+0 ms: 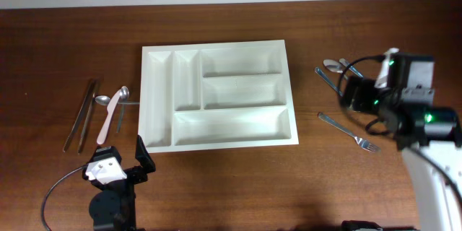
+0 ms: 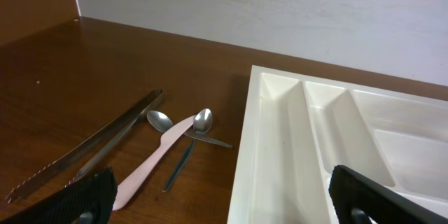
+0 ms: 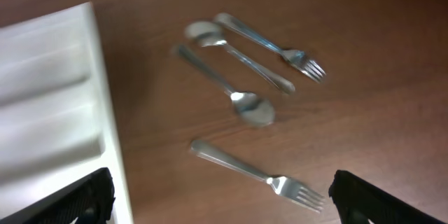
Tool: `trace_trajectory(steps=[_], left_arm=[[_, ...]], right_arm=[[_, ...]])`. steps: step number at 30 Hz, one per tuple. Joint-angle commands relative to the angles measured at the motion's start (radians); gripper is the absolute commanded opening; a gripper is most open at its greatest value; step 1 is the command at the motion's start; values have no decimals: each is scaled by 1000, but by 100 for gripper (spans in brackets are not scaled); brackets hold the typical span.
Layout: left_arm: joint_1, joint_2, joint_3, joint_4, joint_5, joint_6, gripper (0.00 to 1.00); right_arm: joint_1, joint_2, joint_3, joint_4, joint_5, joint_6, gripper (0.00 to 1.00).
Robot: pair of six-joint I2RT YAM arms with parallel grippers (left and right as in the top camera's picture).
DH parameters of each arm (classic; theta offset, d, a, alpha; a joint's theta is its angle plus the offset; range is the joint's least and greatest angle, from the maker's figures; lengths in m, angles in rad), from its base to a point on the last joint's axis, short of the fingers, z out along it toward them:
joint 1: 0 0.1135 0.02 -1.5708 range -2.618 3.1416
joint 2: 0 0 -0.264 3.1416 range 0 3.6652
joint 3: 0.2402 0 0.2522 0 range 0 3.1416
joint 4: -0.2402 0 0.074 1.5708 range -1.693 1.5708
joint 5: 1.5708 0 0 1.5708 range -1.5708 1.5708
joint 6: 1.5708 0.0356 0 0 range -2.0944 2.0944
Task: Pack container
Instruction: 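Move the right gripper over the silver spoons right of the tray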
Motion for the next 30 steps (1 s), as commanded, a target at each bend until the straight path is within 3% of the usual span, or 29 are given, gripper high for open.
trace_trajectory(steps=[1, 12, 20, 24, 30], left_arm=[[6, -8, -5, 0, 11, 20, 99], [6, -8, -5, 1, 11, 20, 99], [6, -8, -5, 1, 11, 20, 99], [6, -8, -5, 0, 11, 20, 99], [6, -8, -5, 1, 11, 20, 99]], right_arm=[[-107, 78, 11, 33, -61, 140, 100], [-239, 299, 0, 93, -197, 216, 94], [-253, 348, -127, 226, -252, 511, 91], [-253, 348, -213, 327, -316, 522, 91], [-252, 348, -307, 438, -392, 409, 91]])
